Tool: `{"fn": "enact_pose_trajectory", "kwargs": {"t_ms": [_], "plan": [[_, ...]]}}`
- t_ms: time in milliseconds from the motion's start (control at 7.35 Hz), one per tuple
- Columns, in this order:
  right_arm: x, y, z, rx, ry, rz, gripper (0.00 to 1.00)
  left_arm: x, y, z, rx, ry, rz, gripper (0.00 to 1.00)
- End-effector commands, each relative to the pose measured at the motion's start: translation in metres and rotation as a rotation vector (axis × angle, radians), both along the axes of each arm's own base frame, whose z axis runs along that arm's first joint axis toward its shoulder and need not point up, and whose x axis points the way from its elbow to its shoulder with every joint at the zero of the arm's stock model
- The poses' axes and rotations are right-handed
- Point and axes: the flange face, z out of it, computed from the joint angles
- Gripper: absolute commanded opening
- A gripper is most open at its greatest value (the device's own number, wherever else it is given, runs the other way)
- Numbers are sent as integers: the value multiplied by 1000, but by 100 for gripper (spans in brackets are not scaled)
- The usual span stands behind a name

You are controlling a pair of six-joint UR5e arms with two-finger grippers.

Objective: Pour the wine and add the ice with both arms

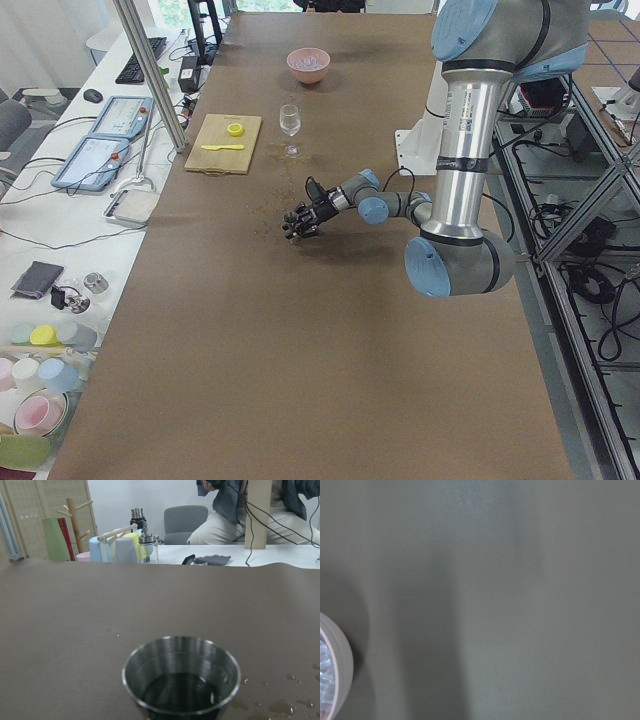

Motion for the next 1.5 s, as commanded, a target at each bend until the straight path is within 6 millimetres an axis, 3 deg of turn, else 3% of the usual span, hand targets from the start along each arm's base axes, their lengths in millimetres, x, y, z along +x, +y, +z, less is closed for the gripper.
{"fn": "enact_pose_trajectory", "kwargs": {"t_ms": [0, 272, 408, 544, 816, 1224, 1361], "plan": [[0, 0, -1, 3, -2, 0, 100, -18, -11, -8, 6, 9, -26, 0], [0, 0, -1, 3, -2, 0, 100, -40, -22, -43, 33, 52, -43, 0], [0, 0, -1, 1, -2, 0, 100, -52, -16, -94, 77, 51, 17, 0], [0, 0, 0, -4, -3, 0, 100, -64, -11, -125, 106, 64, 50, 0], [0, 0, 3, -10, -4, 0, 100, -56, -15, -160, 143, 90, 66, 0], [0, 0, 5, -14, -3, 1, 100, -48, -20, -229, 196, 208, 70, 0], [-1, 0, 5, -12, -3, -1, 100, -38, -28, -240, 210, 122, 114, 0]]}}
